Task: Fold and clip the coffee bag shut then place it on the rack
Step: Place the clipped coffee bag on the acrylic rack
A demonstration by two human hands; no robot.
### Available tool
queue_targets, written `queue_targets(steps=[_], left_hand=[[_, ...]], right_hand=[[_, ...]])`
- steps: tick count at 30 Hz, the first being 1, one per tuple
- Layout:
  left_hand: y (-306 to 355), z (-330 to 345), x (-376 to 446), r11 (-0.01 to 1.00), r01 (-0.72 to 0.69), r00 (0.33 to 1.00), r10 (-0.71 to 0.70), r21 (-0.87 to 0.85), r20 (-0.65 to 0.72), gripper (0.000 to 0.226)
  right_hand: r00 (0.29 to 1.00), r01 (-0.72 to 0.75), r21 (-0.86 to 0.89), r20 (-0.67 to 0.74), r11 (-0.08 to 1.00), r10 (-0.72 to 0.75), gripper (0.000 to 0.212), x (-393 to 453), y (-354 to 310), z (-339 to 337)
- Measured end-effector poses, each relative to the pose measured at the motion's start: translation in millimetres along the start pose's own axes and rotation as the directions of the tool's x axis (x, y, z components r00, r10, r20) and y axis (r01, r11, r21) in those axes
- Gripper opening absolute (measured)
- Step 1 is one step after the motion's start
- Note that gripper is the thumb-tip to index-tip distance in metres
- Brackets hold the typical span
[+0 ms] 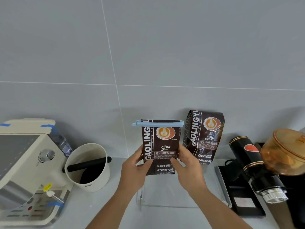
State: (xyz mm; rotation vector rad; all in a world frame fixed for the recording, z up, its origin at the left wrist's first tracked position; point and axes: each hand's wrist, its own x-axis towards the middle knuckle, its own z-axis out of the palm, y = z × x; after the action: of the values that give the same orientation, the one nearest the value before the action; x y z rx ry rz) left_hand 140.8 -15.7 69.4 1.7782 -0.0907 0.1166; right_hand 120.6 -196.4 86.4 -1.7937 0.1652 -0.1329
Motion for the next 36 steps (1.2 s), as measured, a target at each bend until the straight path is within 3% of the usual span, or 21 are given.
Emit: queue_targets(steps=[13,36], left_hand=[[12,10,47,0.999,-0.044,0.999,0.044,0.021,-0.027,0.045],[-6,13,63,0.998,0.025,1.000,-0.025,0.053,-0.004,0.040]], right_hand=[[0.995,0.006,0.074,-0.099,0.997,0.002,0.040,47,-3,4],[0.999,0.000,-0.115,-0.044,0.993,-0.005,0.053,51,3,3]])
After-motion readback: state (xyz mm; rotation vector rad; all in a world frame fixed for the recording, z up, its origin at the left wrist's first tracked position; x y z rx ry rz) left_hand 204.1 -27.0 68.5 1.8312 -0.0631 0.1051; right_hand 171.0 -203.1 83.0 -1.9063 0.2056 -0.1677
